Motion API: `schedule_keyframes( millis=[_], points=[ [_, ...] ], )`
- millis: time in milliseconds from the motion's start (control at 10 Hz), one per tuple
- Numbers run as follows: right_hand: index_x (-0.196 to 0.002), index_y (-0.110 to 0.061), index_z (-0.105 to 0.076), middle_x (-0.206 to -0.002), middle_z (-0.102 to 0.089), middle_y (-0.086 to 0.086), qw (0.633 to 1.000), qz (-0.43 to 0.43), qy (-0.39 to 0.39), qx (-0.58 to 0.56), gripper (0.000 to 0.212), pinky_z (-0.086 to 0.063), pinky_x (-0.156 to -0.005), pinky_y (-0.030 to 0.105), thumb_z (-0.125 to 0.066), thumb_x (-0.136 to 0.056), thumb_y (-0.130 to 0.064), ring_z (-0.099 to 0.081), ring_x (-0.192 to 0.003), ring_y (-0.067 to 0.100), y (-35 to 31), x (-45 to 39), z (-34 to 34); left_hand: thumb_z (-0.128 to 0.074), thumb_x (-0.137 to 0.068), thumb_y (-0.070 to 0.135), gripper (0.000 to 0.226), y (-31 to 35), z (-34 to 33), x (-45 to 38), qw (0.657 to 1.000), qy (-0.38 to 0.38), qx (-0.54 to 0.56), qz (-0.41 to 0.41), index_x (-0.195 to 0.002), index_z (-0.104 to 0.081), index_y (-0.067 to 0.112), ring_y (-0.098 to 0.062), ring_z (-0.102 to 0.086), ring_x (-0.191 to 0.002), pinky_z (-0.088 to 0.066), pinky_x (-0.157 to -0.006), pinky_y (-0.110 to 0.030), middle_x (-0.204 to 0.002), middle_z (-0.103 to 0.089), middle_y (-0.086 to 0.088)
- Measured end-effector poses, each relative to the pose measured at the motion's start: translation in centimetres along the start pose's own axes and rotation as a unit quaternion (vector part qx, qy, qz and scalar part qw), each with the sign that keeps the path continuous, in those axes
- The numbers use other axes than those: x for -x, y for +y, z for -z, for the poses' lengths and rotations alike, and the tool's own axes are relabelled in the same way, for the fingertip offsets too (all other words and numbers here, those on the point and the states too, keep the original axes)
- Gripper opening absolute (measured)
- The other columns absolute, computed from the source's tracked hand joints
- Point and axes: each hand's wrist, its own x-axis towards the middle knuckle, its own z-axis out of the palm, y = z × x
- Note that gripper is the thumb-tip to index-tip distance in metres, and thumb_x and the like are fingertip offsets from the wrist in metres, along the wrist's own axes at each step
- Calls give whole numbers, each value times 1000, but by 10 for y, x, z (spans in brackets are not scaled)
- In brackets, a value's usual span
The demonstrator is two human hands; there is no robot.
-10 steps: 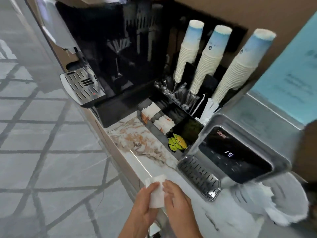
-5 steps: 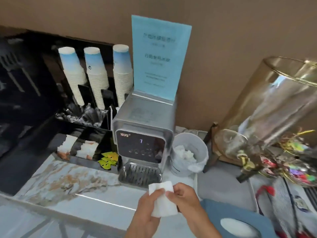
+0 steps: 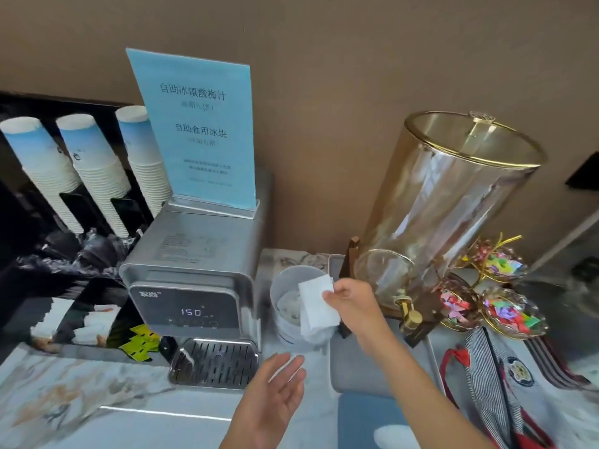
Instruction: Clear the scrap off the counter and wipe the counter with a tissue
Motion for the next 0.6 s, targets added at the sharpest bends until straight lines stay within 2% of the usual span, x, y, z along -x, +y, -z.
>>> schedule_keyframes(
  millis=[100, 200, 300, 400, 500, 600],
  points=[
    [-60, -11, -41, -62, -32, 9, 994, 15, 2, 107, 32, -27, -55, 29, -63, -83, -3, -34, -58, 20, -2, -33, -7, -63, -90, 27, 32, -2, 6, -2, 1000, 24, 18, 7, -113, -66, 5, -28, -66, -99, -50, -73, -36, -94, -80, -11],
    [-56, -16, -27, -59, -31, 5, 976, 1, -7, 219, 43, -31, -52, 30, -57, -83, -2, -37, -53, 23, 6, -60, -24, -62, -91, 25, 28, 0, 7, -2, 998, 51, 32, 11, -107, -68, 4, -29, -65, -94, -50, -69, -36, -85, -81, -11],
    [-59, -15, -32, -70, -46, 8, 943, -13, -12, 331, 38, -41, -55, 35, -51, -89, -3, -54, -67, 32, 14, -70, -44, -63, -91, 25, 26, 2, 8, -2, 997, 62, 39, 13, -105, -68, 4, -29, -65, -92, -50, -69, -36, -81, -81, -10],
    [-78, -10, -55, -90, -64, 15, 920, 6, -37, 391, 15, -49, -63, 37, -52, -92, -5, -66, -90, 37, 16, -73, -60, -63, -90, 24, 24, 3, 10, -3, 997, 65, 45, 3, -103, -69, 4, -28, -65, -91, -50, -70, -35, -81, -81, -10],
    [-90, -7, -67, -90, -69, 17, 918, -18, -84, 386, 14, -54, -73, 37, -56, -92, -14, -69, -94, 36, 18, -72, -71, -62, -90, 23, 24, 4, 11, -3, 997, 69, 44, -11, -103, -69, 4, -29, -65, -89, -51, -70, -35, -85, -81, -11],
    [-78, -8, -63, -82, -68, 17, 950, -43, -106, 290, 23, -55, -72, 38, -53, -96, -18, -70, -85, 35, 20, -70, -73, -61, -91, 23, 27, 5, 10, -2, 995, 74, 67, -27, -107, -67, 2, -30, -66, -90, -53, -72, -36, -91, -80, -14]
  ],
)
